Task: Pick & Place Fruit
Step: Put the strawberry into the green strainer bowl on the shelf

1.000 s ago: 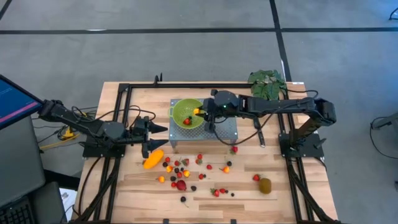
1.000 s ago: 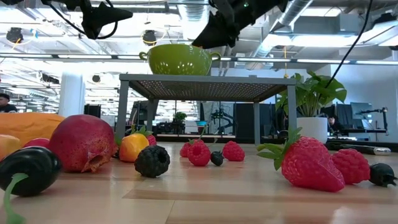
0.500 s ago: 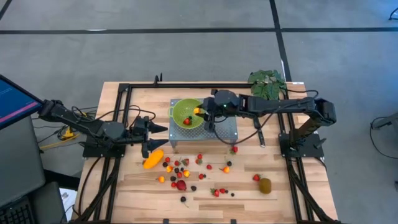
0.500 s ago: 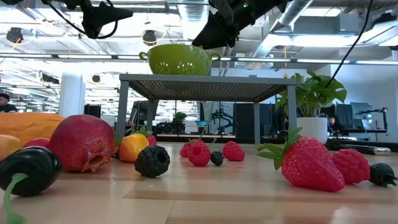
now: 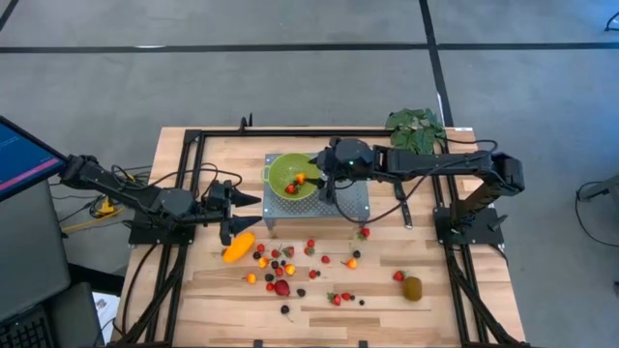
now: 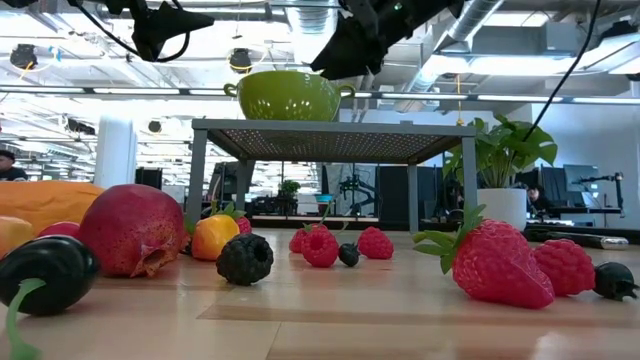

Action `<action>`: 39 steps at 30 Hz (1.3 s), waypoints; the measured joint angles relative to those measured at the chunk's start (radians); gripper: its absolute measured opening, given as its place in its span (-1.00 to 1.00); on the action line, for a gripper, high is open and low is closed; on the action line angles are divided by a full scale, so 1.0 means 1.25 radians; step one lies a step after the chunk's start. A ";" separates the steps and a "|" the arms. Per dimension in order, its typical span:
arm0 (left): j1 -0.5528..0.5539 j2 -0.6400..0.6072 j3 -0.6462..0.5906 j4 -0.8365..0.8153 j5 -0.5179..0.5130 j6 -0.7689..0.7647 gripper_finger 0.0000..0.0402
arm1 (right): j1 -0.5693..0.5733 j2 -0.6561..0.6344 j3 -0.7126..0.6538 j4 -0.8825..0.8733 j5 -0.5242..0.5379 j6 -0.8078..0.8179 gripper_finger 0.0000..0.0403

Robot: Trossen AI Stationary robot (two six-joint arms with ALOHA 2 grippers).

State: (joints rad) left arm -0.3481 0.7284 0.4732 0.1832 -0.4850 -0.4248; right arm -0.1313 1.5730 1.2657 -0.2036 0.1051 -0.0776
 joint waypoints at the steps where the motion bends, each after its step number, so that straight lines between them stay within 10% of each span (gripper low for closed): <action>1: 0.000 0.000 0.000 0.000 0.000 0.000 0.45 | 0.002 -0.003 0.000 0.001 0.000 0.000 0.21; 24: 0.000 0.000 0.000 0.007 0.000 0.000 0.45 | 0.264 -0.039 0.099 -0.544 0.000 0.304 0.21; 39: 0.000 0.000 0.000 0.012 0.000 0.000 0.45 | 0.491 -0.038 -0.048 -0.669 0.020 0.669 0.21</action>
State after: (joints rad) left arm -0.3483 0.7284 0.4732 0.1982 -0.4852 -0.4248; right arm 0.4830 1.5253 1.2060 -1.0396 0.1300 0.7583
